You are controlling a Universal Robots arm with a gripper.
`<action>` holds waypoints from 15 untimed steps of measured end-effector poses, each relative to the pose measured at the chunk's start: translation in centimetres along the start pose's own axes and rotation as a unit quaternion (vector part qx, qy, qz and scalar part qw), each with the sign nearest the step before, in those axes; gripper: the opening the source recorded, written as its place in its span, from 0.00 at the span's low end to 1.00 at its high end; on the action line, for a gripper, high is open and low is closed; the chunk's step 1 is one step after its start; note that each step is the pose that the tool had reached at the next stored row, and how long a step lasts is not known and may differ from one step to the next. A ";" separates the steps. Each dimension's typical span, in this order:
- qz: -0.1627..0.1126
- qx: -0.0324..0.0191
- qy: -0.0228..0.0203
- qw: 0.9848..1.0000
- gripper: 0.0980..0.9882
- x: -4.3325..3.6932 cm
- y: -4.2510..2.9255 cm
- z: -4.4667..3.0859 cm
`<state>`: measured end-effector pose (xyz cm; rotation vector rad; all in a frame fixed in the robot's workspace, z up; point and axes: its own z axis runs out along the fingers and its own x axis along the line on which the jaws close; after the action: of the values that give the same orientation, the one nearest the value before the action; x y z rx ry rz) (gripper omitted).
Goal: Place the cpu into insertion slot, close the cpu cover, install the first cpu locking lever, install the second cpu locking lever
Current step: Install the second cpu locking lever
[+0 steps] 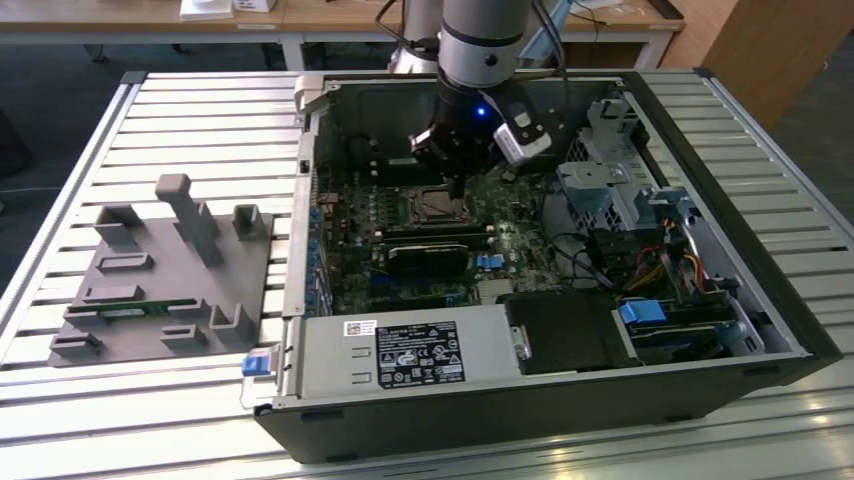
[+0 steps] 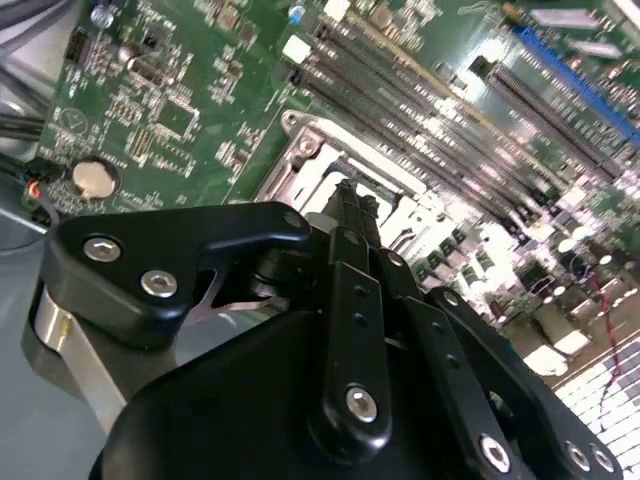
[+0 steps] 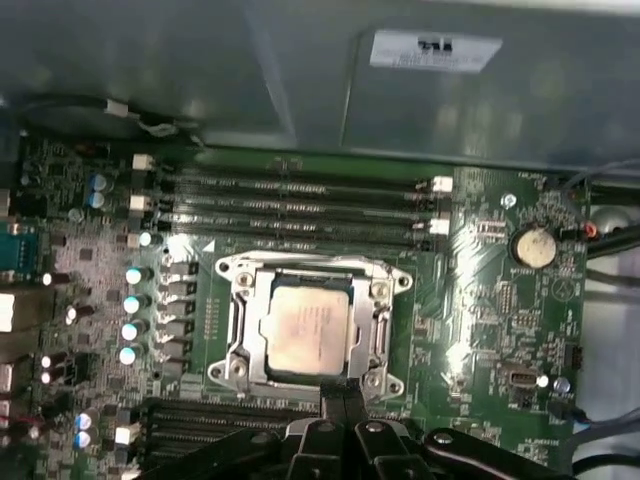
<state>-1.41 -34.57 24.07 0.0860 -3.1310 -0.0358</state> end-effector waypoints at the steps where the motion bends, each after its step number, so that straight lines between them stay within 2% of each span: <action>1: 0.000 0.000 0.000 1.000 0.01 0.01 -0.24 0.05; 5: 0.000 -0.004 0.000 1.000 0.01 0.07 -1.35 0.38; 8: 0.000 -0.007 0.000 1.000 0.01 0.08 -1.53 0.69; 12: 0.000 -0.027 -0.001 1.000 0.01 0.09 -1.82 0.89; 15: 0.000 -0.028 -0.001 1.000 0.01 0.11 -2.08 0.93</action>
<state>-1.41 -36.63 23.09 0.0862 -3.1288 -0.1225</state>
